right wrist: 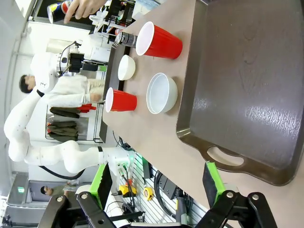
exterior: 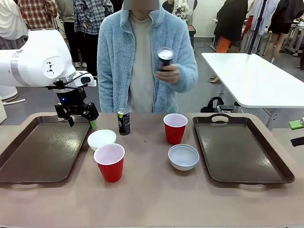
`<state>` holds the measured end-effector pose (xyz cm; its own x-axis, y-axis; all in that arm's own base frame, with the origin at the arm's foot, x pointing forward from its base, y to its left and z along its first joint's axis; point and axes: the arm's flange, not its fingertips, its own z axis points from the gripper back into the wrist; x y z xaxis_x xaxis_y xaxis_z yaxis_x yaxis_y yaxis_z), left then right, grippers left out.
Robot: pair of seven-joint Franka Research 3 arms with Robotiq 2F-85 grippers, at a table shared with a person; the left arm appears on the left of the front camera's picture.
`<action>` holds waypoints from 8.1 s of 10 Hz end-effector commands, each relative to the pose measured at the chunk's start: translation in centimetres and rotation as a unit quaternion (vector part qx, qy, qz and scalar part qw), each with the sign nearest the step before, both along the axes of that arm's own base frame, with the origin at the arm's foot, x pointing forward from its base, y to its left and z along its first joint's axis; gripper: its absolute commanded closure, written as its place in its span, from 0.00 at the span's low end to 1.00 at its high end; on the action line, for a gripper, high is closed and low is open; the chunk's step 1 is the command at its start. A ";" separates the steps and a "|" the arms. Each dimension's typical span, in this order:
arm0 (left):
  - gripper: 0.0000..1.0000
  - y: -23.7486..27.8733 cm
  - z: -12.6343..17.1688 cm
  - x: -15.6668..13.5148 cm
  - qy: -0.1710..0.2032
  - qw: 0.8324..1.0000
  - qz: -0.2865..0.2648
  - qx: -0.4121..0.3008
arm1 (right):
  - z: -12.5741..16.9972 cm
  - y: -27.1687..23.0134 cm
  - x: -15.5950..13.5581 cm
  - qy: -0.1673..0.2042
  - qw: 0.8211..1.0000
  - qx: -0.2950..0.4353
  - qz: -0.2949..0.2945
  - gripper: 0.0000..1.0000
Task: Prepare tableware on both trays.
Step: Pick up a Picnic Bowl from the table and place it on a Handle tray.
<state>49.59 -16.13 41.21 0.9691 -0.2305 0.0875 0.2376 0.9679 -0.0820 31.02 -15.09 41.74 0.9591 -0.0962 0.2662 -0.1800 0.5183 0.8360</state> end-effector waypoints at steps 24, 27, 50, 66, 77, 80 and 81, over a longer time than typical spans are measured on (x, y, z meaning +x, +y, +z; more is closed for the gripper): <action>0.89 -5.0 -6.9 5.4 0.048 0.999 0.003 0.021 | 0.0 0.0 0.0 -0.005 1.000 0.008 0.001 0.00; 1.00 -4.1 -6.9 5.3 0.046 0.998 0.002 0.042 | 0.0 0.0 0.0 -0.005 1.000 0.008 0.001 0.00; 1.00 19.6 0.2 -7.4 0.044 0.997 0.055 -0.028 | 0.0 0.0 0.0 -0.005 1.000 0.008 0.001 0.00; 1.00 14.6 -4.3 -7.6 -0.013 0.999 0.031 0.003 | 0.0 0.0 0.0 -0.005 1.000 0.008 0.001 0.00; 0.46 15.0 -3.6 -6.4 0.033 0.999 0.030 -0.009 | 0.0 0.0 0.0 -0.005 1.000 0.008 0.001 0.00; 0.00 15.3 -0.4 -6.1 0.040 0.998 0.037 -0.009 | 0.0 0.0 0.0 -0.005 1.000 0.008 0.001 0.00; 0.06 15.4 0.7 -5.7 0.049 0.998 0.036 -0.019 | 0.0 0.0 0.0 -0.005 1.000 0.008 0.001 0.00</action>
<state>43.64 -1.01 40.64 0.9852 -0.1704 0.0188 0.1714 0.9779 -0.1196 30.96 -15.20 41.78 0.9593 -0.0981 0.2648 -0.1779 0.5183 0.8365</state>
